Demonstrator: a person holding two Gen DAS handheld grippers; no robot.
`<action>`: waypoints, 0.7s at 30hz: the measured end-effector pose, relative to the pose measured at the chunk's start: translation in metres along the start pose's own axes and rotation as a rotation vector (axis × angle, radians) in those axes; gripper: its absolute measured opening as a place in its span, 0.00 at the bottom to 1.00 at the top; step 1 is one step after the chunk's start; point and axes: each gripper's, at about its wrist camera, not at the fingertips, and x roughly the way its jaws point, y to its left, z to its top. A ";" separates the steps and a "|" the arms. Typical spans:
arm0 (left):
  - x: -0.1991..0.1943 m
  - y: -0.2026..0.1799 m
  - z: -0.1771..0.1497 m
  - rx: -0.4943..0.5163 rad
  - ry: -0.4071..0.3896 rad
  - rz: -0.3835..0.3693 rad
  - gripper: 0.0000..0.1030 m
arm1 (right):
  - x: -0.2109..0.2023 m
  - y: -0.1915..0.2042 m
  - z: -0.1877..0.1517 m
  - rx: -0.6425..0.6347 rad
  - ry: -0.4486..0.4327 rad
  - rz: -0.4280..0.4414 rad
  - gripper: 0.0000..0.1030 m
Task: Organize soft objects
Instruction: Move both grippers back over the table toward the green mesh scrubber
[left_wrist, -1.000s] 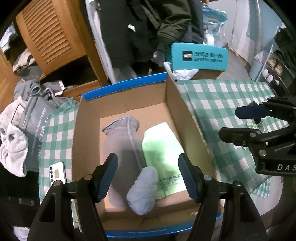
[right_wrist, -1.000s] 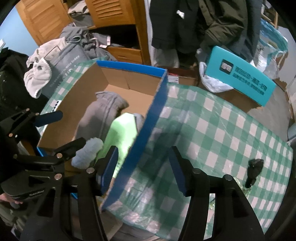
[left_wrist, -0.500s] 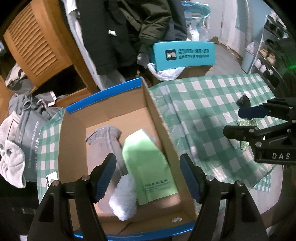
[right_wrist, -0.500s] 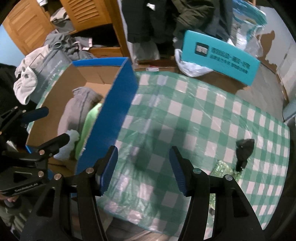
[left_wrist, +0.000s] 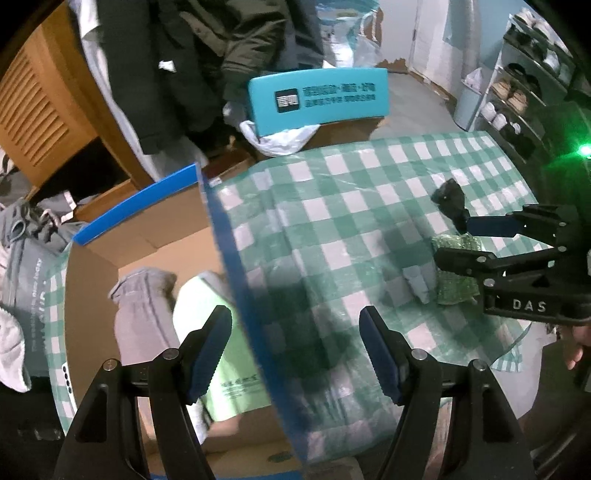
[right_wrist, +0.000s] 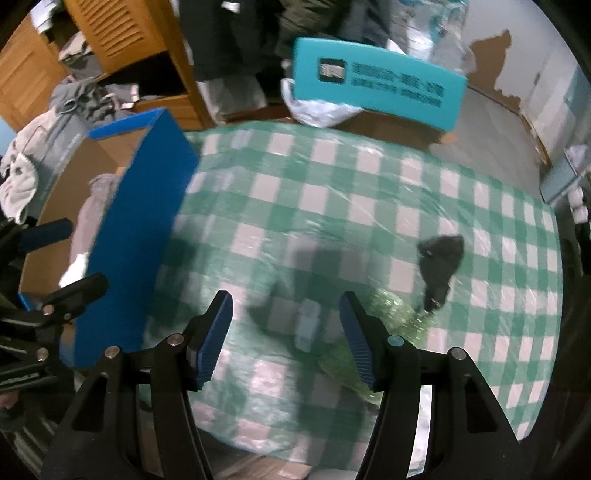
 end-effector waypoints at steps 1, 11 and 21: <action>0.001 -0.004 0.001 0.008 0.003 0.000 0.71 | 0.002 -0.006 -0.001 0.011 0.006 -0.005 0.58; 0.023 -0.036 0.010 0.058 0.046 0.011 0.71 | 0.014 -0.045 -0.014 0.078 0.034 -0.043 0.59; 0.052 -0.057 0.019 0.077 0.100 -0.003 0.71 | 0.044 -0.071 -0.024 0.132 0.099 -0.052 0.59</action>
